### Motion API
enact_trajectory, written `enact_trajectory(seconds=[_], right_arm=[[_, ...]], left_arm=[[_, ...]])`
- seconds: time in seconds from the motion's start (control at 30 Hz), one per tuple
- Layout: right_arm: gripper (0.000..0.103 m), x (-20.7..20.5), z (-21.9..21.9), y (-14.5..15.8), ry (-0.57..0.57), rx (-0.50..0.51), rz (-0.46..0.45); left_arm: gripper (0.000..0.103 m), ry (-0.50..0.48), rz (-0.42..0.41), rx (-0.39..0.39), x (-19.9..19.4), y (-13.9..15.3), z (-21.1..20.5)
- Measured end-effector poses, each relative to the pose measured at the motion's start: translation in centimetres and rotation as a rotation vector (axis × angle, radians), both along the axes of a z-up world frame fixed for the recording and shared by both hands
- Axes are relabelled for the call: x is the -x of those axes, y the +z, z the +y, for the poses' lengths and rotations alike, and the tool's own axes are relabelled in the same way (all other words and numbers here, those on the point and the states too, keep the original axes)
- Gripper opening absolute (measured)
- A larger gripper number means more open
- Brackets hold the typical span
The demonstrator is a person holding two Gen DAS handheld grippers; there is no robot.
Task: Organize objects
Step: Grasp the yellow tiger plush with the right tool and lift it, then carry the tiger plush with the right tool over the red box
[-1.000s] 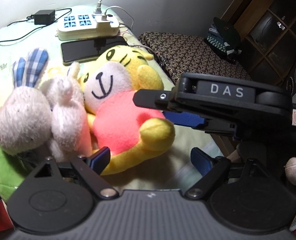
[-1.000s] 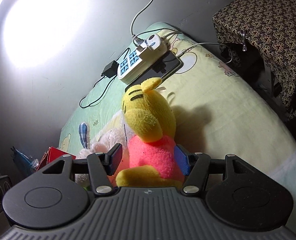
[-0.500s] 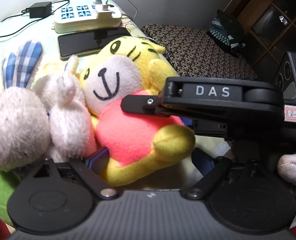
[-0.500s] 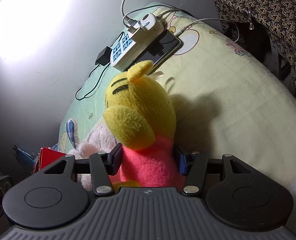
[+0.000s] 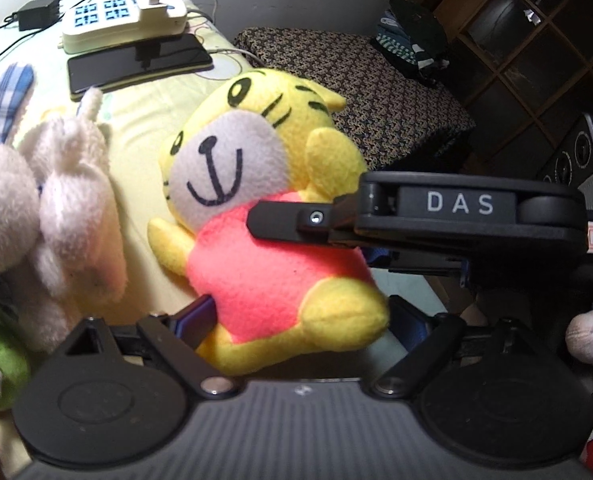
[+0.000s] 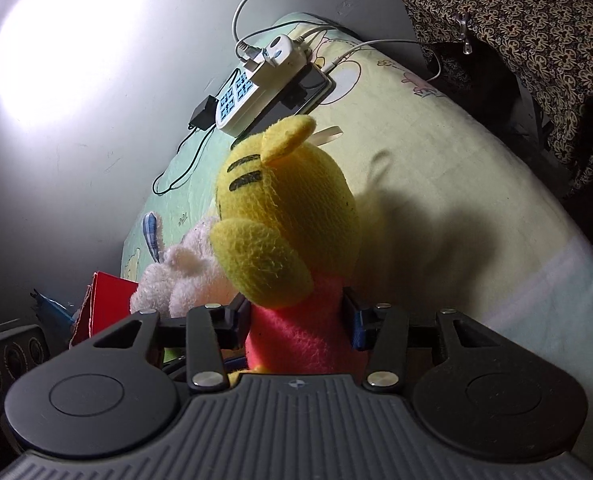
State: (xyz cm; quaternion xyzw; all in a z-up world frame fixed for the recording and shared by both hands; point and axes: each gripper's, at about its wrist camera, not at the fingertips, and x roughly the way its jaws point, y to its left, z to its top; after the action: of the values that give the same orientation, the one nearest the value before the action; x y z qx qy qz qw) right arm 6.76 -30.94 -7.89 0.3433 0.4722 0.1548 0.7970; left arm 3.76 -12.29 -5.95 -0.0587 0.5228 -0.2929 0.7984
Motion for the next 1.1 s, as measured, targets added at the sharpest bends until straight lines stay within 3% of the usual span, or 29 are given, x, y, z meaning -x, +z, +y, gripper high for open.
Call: enact_trajectory(seconds=[0.3,0.53,0.8,1.1], right_arm=[[0.049,3.5,-0.4,1.8,-0.005,-0.027,-0.042],[0.049,5.0,1.0,4.1,0.03,-0.037,-0.122],[0.049,5.7,4.7,7.2,0.135,-0.026,-0.239],[0.049,4.9,10.8,9.6,0.274,-0.051,-0.327]], left_arm=[[0.09,-0.049,-0.064,0.013,3.4,2.3,0.2],[0.09,-0.031,-0.161,-0.002,6.2,4.9,1.6],[0.09,0.066,-0.258,-0.01,8.4,7.7,5.1],[0.09,0.235,-0.318,-0.001,9.8,10.3,11.7]])
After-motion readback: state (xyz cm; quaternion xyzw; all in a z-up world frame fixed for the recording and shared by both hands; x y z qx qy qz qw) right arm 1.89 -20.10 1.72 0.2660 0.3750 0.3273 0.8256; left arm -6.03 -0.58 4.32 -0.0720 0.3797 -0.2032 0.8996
